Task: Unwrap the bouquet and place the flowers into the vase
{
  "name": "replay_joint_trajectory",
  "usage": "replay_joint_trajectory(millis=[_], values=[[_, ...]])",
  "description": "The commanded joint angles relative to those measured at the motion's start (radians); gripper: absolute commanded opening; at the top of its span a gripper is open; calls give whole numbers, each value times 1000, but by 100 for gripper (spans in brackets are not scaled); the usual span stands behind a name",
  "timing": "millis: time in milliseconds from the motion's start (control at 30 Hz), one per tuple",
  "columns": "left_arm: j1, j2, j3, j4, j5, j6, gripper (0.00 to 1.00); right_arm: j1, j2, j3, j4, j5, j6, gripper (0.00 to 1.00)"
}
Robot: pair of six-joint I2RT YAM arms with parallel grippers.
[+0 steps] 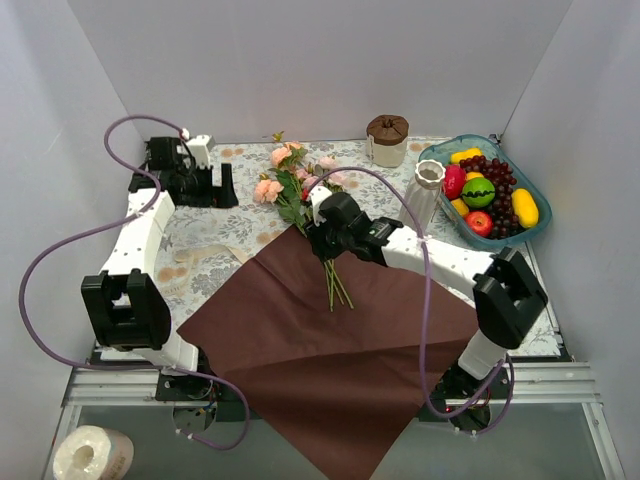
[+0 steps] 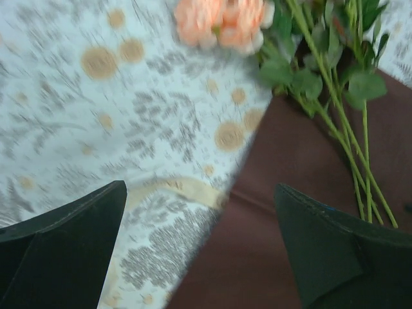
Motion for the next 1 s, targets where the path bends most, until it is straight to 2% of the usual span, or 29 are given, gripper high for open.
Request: replay_joint_trajectory(millis=[0, 67, 433, 633, 967], values=[[-28, -166, -174, 67, 67, -51, 98, -65, 76, 84, 136, 0, -37, 40], [-28, -178, -204, 79, 53, -64, 98, -90, 119, 112, 153, -30, -34, 36], [-28, -181, -308, 85, 22, -70, 98, -119, 337, 261, 189, -86, -47, 36], [-28, -215, -356, 87, 5, -45, 98, -132, 422, 356, 182, -76, -39, 47], [-28, -263, -399, 96, -5, -33, 98, -158, 508, 465, 140, -72, -51, 50]])
